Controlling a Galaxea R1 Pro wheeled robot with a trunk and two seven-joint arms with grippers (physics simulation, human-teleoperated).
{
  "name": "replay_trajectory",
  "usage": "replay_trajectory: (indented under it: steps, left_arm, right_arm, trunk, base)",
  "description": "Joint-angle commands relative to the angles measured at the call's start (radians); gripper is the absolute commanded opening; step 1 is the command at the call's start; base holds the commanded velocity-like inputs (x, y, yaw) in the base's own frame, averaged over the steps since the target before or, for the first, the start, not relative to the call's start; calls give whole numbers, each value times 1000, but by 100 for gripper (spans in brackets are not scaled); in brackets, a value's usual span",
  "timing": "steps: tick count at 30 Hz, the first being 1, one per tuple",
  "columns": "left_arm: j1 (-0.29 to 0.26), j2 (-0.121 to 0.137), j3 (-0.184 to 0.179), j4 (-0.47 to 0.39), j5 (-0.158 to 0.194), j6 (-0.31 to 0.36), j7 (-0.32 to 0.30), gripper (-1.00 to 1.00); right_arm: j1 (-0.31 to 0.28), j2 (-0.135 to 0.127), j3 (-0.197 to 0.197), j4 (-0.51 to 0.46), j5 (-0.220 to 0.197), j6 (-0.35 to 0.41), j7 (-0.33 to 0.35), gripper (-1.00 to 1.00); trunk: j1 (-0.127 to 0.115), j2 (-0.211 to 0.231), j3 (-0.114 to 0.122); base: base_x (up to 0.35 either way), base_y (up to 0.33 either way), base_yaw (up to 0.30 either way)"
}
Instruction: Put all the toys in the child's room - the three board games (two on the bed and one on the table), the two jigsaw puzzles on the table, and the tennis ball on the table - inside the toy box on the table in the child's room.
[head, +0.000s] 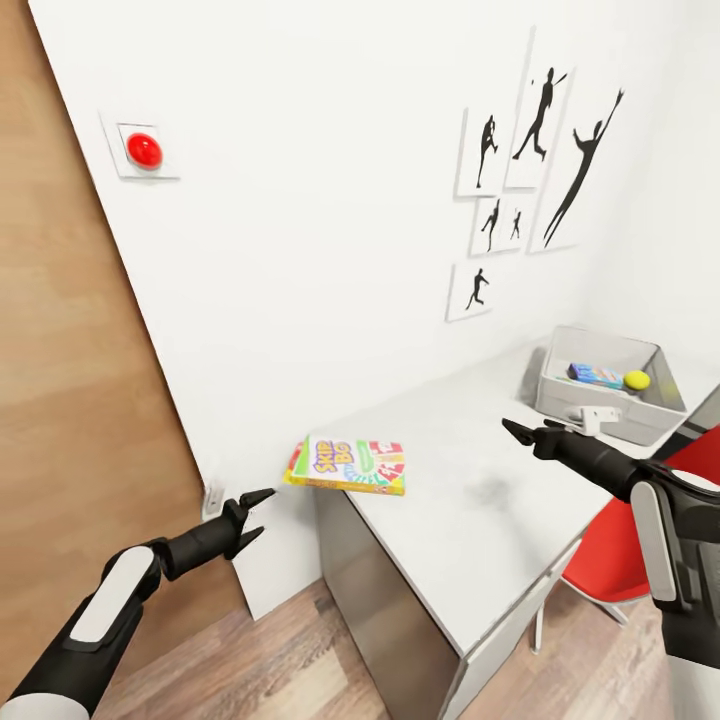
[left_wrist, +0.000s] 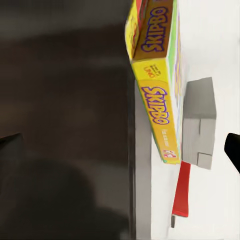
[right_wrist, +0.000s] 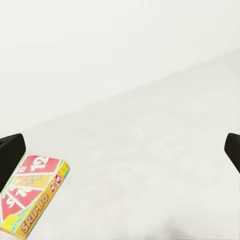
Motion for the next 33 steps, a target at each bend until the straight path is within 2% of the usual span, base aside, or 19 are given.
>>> replay_trajectory:
  steps: [1, 5, 7, 11, 18, 22, 25, 26, 30, 33]
  left_arm:
    - [0, 12, 0, 1, -6, 6, -38, 100]
    - [3, 26, -2, 5, -12, 9, -87, 100]
    - [1, 32, -3, 45, -16, 10, -111, 100]
    - [-5, 35, -3, 96, -19, 10, -123, 100]
    - [-13, 34, -2, 119, -20, -4, -121, 100]
    - [-57, 27, -7, 181, -33, -8, -132, 100]
    - [-96, 24, -10, 251, -65, -12, -182, 100]
    - [-111, 23, -10, 281, -88, -14, -219, 100]
    - [-139, 23, -11, 325, -139, -17, -295, 100]
    - [-148, 22, -10, 342, -155, -19, -319, 100]
  right_arm:
    - [-1, 0, 0, 0, -6, 8, 0, 100]
    - [0, 0, 1, -1, -6, 8, 0, 100]
    - [0, 0, 0, -1, -5, 8, 0, 100]
    - [0, 0, 0, -1, -5, 8, 0, 100]
    - [0, 0, -1, -1, -4, 10, 0, 100]
    - [0, 0, -1, -1, -4, 11, 0, 100]
    - [0, 0, -1, -1, -4, 11, 0, 100]
    - [0, 0, -1, -1, -4, 11, 0, 100]
    - [0, 0, 0, -1, -4, 11, 0, 100]
    - [0, 0, 0, -1, -5, 11, 0, 100]
  trunk:
    - [0, -1, -1]
    - [0, -1, -1]
    - [0, -1, -1]
    - [0, -1, -1]
    - [0, -1, -1]
    - [0, -1, -1]
    - [0, -1, -1]
    - [0, -1, -1]
    - [0, -1, -1]
    - [0, -1, -1]
  base:
    - [47, 102, 0]
    - [28, 61, 0]
    - [33, 37, 0]
    - [147, 117, 0]
    - [137, 99, 0]
    - [21, 15, 0]
    - [7, 5, 0]
    - [4, 3, 0]
    - [2, 1, 0]
    - [0, 0, 0]
